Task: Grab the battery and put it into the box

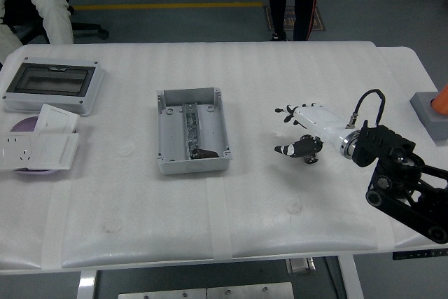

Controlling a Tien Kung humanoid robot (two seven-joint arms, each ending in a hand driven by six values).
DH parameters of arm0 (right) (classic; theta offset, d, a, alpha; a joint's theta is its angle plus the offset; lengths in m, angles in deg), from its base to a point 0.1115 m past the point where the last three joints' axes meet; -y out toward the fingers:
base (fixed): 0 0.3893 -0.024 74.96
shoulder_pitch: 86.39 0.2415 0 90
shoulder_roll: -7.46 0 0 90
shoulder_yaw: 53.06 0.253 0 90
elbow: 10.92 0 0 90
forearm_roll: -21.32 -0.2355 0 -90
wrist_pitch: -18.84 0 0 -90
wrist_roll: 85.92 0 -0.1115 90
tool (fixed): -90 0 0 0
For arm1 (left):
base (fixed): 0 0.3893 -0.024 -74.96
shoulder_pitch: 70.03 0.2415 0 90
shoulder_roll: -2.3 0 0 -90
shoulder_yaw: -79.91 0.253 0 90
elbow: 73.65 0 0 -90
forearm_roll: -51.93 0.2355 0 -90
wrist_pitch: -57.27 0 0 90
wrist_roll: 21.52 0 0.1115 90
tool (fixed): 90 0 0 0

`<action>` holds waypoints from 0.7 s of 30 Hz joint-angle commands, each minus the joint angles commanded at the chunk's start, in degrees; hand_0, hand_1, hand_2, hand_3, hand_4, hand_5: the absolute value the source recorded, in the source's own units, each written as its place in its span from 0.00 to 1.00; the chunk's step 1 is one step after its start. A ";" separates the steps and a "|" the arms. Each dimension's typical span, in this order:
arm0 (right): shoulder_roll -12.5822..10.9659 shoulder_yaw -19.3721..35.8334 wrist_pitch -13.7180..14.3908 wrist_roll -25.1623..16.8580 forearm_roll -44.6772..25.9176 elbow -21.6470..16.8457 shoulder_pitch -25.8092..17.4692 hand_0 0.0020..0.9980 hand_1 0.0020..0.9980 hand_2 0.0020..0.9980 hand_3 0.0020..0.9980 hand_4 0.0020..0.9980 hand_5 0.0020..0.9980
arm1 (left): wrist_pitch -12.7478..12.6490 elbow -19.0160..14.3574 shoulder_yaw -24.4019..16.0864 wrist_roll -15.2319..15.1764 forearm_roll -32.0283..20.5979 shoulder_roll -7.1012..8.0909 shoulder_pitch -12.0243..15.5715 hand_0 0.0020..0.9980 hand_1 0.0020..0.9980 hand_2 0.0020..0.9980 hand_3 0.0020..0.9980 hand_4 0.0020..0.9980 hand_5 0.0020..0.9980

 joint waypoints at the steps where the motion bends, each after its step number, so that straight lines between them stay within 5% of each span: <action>1: -1.09 -0.39 -0.72 0.03 0.36 -0.03 0.33 0.98 0.71 0.75 0.92 0.84 0.47 | 0.01 0.01 0.05 -0.03 -0.04 0.02 -0.07 0.35 0.58 0.55 0.50 0.14 0.00; 8: -5.29 -2.18 -3.04 0.15 1.48 0.89 1.70 1.00 0.73 0.81 0.95 0.86 0.45 | 0.04 0.06 0.87 -0.38 -0.83 0.06 -0.40 0.35 0.58 0.54 0.50 0.14 0.00; 10: -5.45 -2.82 -3.11 0.21 1.41 1.16 1.85 1.00 0.78 0.86 0.99 0.93 0.49 | 0.06 0.03 1.03 -0.40 -1.00 0.06 -0.38 0.34 0.58 0.54 0.49 0.10 0.00; 21: -4.73 -7.13 -3.05 0.18 0.14 1.33 3.19 1.00 0.78 0.87 0.98 0.92 0.49 | 0.15 -0.02 1.17 -0.36 -0.98 0.12 -0.65 0.34 0.58 0.54 0.49 0.10 0.00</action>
